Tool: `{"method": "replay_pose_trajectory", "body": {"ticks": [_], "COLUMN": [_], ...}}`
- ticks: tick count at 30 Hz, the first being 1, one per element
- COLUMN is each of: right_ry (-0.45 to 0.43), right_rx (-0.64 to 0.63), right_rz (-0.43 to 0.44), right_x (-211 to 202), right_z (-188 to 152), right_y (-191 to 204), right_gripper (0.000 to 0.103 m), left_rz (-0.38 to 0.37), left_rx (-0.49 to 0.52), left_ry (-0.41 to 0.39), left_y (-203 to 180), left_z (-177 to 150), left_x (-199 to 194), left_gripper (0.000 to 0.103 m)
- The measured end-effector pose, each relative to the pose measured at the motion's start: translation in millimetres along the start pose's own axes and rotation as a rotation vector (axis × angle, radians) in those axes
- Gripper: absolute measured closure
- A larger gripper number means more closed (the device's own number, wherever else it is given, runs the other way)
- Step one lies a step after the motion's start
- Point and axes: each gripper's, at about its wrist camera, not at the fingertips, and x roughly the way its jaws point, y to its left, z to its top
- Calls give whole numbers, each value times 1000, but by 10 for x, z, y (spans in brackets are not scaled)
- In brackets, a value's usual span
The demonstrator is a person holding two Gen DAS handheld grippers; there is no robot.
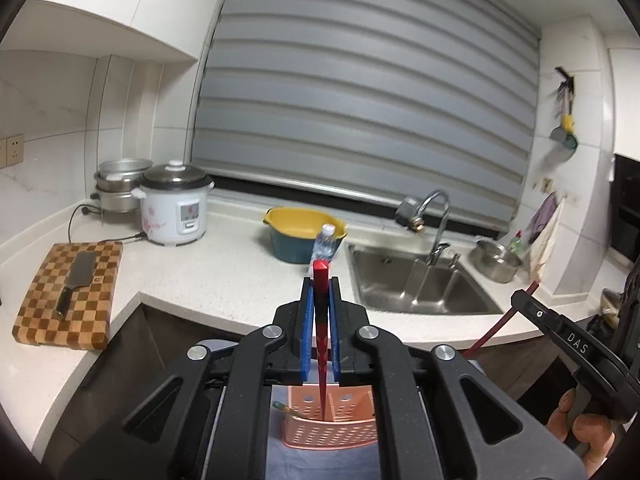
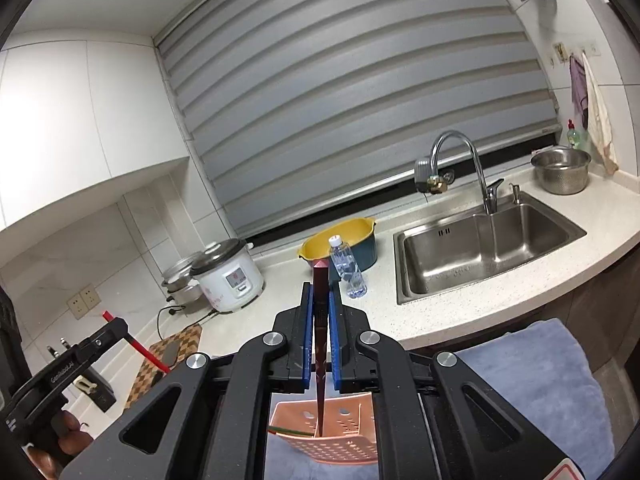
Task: Organize utensils
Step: 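Lift and carry both chopsticks over the pink holder with both tools, then open both tools to drop the chopsticks into the pink holder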
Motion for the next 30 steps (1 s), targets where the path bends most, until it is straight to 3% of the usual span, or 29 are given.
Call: {"method": "replay_pose_trajectory", "body": {"ticks": [9, 19, 20, 21, 22, 24, 30], "right_ry": [107, 162, 153, 143, 131, 90, 72], "right_rx": [-37, -32, -31, -30, -28, -29, -43], "right_rz": [-43, -108, -117, -123, -125, -131, -106], "right_x": [558, 672, 655, 617, 596, 475, 183], "right_z": [-332, -507, -489, -467, -448, -397, -327], "right_y": [-71, -241, -239, -237, -239, -220, -148], "right_gripper": [96, 94, 91, 81, 65, 52, 52], "left_rz": [2, -10, -7, 3, 24, 49, 81], "left_rx": [-17, -31, -51, -63, -82, -111, -53], "left_ry": [69, 136, 140, 141, 134, 97, 90], "left_y": [114, 120, 142, 160, 187, 230, 197], "left_z": [-224, -391, -398, -399, -396, -391, -374], "left_x": [478, 638, 636, 635, 607, 516, 262], "left_gripper": [96, 95, 80, 65, 37, 31, 31]}}
